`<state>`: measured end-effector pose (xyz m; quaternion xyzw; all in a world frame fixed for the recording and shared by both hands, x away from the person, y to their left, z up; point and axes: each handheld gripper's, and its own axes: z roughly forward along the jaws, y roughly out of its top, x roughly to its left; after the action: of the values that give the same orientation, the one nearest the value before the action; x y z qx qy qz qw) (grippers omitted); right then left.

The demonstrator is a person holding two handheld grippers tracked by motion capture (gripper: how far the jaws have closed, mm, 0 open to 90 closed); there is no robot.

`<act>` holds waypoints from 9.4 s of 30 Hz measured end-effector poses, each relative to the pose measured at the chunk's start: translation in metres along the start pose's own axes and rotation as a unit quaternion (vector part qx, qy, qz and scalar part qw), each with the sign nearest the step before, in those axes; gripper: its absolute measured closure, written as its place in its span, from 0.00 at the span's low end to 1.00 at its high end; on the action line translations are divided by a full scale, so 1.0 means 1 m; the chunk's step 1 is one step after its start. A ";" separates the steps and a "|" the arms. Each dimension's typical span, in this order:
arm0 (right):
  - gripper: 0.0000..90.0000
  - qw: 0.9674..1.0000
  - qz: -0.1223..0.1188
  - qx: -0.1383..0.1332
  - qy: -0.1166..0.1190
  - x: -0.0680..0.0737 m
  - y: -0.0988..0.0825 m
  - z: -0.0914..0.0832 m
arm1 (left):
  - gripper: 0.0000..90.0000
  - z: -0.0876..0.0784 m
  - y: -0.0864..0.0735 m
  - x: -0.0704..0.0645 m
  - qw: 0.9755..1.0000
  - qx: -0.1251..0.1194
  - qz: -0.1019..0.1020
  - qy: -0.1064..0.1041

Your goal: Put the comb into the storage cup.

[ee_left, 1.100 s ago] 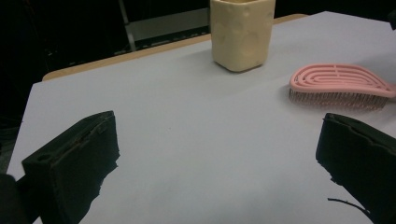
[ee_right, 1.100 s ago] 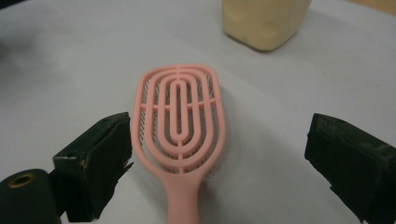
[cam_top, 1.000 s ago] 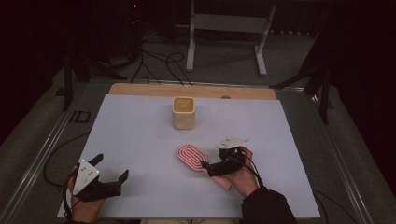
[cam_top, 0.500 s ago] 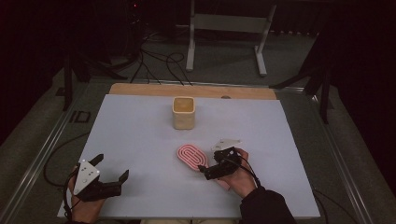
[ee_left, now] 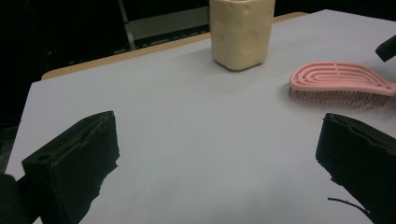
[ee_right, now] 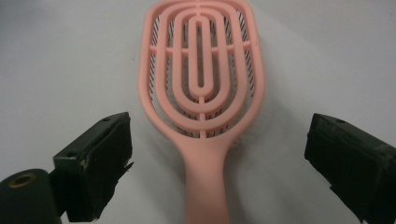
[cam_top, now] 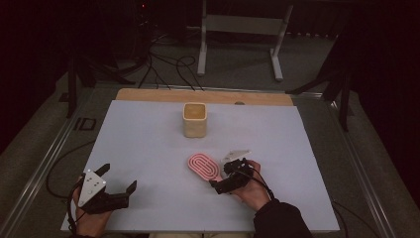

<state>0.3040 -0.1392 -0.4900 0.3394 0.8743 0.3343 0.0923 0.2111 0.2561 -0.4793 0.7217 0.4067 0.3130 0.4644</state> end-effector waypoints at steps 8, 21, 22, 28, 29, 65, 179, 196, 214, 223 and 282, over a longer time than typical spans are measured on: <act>0.09 1.000 -0.004 0.019 -0.001 0.001 0.000 0.004 | 0.00 0.000 0.000 0.000 1.000 0.001 -0.002 0.000; 0.15 0.998 -0.010 0.057 0.008 0.002 -0.001 0.010 | 0.00 0.000 0.000 0.000 1.000 0.002 -0.002 0.002; 0.16 0.998 -0.010 0.058 0.009 0.002 -0.001 0.010 | 0.00 0.000 0.000 0.000 1.000 0.002 -0.001 0.002; 0.27 0.997 -0.018 0.074 0.006 0.004 -0.001 0.013 | 0.00 0.000 0.000 0.000 1.000 0.002 -0.001 0.003; 0.29 0.997 -0.016 0.078 0.005 0.005 -0.001 0.013 | 0.00 0.000 0.000 0.000 1.000 0.002 -0.002 0.003; 0.71 0.989 -0.019 0.148 0.008 0.008 0.012 0.018 | 0.00 0.001 -0.001 0.000 1.000 0.005 -0.003 0.003; 0.78 0.991 0.014 -0.130 -0.036 -0.007 0.010 -0.035 | 0.00 0.028 0.046 -0.014 1.000 0.011 -0.018 -0.019; 0.78 0.988 0.021 -0.149 -0.039 -0.008 0.011 -0.039 | 0.00 0.058 0.077 -0.032 0.997 0.002 -0.026 -0.074; 0.78 0.985 0.024 -0.165 -0.041 -0.006 0.012 -0.042 | 0.00 0.085 0.099 -0.052 0.993 -0.002 -0.028 -0.113; 0.78 0.985 0.020 -0.166 -0.041 -0.002 0.013 -0.039 | 0.00 0.096 0.102 -0.059 0.990 0.006 -0.034 -0.139; 0.78 0.981 -0.002 -0.193 -0.023 0.014 0.014 -0.033 | 0.58 0.151 0.125 -0.106 0.964 0.038 -0.116 -0.237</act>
<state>0.2881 -0.1391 -0.4550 0.3209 0.7916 0.4888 0.1773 0.3233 0.0702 -0.4278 0.7401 0.3780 0.0613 0.5528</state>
